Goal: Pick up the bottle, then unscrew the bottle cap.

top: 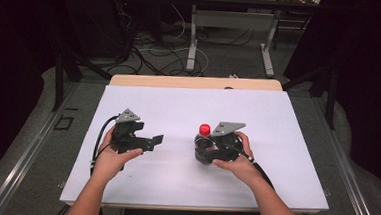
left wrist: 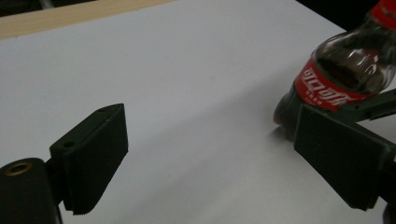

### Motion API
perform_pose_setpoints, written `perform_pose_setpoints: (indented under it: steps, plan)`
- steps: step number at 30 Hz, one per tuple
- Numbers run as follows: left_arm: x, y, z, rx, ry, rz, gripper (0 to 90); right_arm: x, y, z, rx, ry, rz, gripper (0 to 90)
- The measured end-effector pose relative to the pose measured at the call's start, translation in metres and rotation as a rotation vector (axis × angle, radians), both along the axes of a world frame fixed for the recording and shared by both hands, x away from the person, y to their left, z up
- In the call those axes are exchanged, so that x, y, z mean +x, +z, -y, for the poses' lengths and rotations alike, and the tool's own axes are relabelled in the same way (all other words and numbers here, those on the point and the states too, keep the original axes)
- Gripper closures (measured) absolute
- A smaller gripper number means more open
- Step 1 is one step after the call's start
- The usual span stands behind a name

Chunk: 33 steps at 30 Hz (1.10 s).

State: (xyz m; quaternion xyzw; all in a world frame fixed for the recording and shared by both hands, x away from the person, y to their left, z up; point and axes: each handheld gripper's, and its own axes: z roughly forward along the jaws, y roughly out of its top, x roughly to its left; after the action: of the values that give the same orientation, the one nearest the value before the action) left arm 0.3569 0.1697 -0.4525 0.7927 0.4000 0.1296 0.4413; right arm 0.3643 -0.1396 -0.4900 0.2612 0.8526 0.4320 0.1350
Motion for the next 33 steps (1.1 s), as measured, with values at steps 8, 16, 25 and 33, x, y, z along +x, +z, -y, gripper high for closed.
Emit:
perform_pose_setpoints:
  steps: [8, 16, 25, 33]
  plan:
    - [0.006, 0.017, 0.025, -0.05, -0.085, 0.014, 15.0, -0.005, -0.002, -0.002, 0.001, 0.015, 0.001, 29.3]
    - [0.009, 0.034, 0.047, -0.028, -0.147, 0.042, 18.1, -0.006, -0.003, -0.002, 0.018, 0.013, -0.008, 29.4]
    - [0.011, 0.048, 0.071, 0.001, -0.201, 0.069, 24.2, -0.007, -0.006, -0.002, 0.025, 0.015, -0.008, 29.4]
    - [0.013, 0.053, 0.086, 0.006, -0.229, 0.009, 27.7, -0.008, -0.007, -0.003, 0.011, 0.029, -0.027, 29.4]
